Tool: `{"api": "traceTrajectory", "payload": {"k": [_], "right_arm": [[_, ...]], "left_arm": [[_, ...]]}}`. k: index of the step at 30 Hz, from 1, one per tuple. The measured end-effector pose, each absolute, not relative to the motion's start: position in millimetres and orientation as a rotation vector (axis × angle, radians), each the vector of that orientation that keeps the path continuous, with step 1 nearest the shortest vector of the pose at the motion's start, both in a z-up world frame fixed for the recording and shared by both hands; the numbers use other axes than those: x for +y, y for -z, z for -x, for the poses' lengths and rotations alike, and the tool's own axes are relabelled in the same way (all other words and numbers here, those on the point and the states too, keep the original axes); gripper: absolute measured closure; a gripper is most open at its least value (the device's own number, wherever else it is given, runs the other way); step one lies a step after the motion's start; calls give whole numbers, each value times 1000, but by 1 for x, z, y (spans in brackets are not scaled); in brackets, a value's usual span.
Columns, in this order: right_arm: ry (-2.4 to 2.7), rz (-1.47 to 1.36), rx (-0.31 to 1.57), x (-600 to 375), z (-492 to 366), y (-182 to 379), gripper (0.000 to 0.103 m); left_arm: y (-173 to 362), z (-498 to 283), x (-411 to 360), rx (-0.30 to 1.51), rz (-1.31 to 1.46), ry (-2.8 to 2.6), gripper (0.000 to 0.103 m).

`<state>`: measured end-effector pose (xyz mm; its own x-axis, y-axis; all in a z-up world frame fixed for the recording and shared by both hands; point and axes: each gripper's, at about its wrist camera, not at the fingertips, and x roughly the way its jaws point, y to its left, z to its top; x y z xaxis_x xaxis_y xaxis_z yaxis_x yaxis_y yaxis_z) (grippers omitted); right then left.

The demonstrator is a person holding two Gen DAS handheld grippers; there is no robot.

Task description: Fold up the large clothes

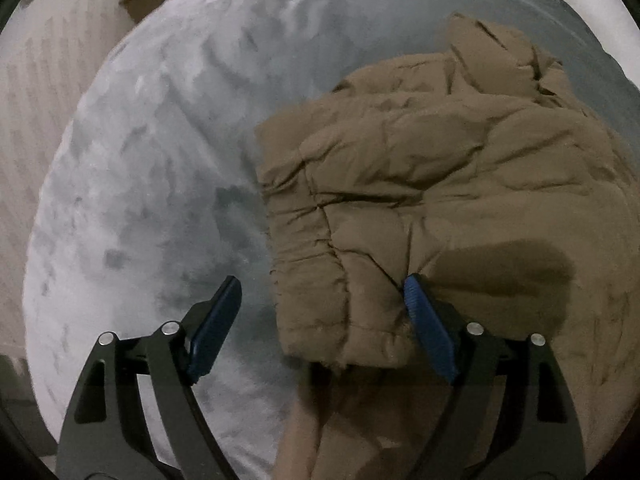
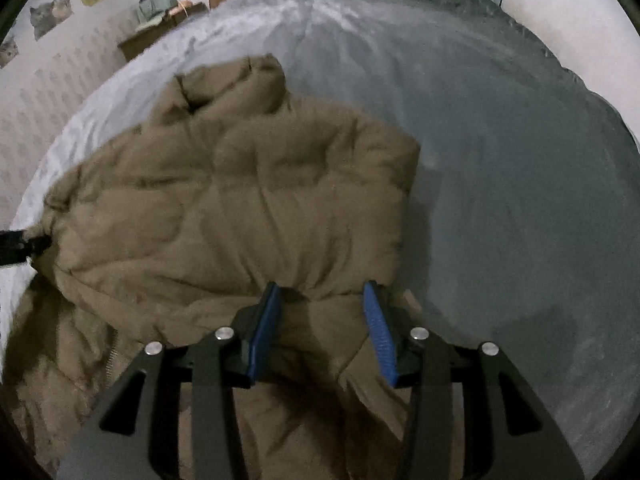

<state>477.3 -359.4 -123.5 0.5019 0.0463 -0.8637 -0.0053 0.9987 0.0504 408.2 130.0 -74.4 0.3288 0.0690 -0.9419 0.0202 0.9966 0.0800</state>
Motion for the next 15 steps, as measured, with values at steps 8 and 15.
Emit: {"api": "traceTrajectory", "payload": {"k": [8, 15], "right_arm": [[23, -23, 1110, -359, -492, 153, 59], [14, -73, 1097, -365, -489, 138, 57]], "left_arm": [[97, -434, 115, 1249, -103, -25, 19], [84, -409, 106, 1203, -119, -62, 19]]}}
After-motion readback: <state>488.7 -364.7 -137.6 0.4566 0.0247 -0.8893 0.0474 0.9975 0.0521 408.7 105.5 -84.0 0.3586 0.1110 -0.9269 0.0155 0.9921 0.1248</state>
